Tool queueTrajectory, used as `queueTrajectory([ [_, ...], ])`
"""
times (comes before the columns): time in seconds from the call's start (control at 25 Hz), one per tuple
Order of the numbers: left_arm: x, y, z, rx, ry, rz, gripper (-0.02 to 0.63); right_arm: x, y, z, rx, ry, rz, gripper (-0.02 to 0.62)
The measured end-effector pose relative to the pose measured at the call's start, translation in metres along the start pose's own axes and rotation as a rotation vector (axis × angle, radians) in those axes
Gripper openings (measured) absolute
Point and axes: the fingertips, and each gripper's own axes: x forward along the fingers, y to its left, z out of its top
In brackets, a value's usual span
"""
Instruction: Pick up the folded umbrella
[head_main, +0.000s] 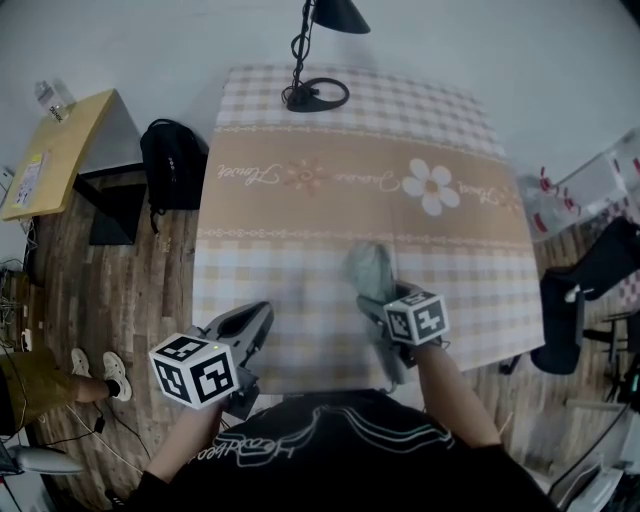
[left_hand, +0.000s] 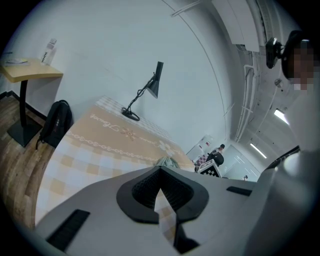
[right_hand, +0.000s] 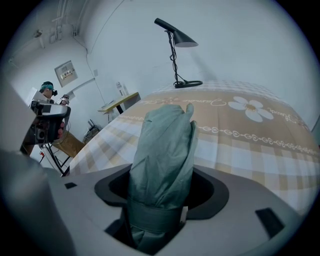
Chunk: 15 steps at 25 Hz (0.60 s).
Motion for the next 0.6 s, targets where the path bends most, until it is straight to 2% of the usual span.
queueTrajectory([
  [0.16,-0.004,-0.004,0.003,0.006,-0.011,-0.007,-0.003,-0.015,0.005,0.008,0.057,-0.057,0.029,0.305],
  [0.48,-0.015,-0.009,0.004,0.014,-0.030,-0.014,-0.003,-0.054,0.035,0.037,0.163,-0.259,0.150,0.305],
  [0.6,-0.020,-0.013,0.004,0.023,-0.035,-0.020,-0.003,-0.072,0.046,0.050,0.171,-0.335,0.174,0.305],
])
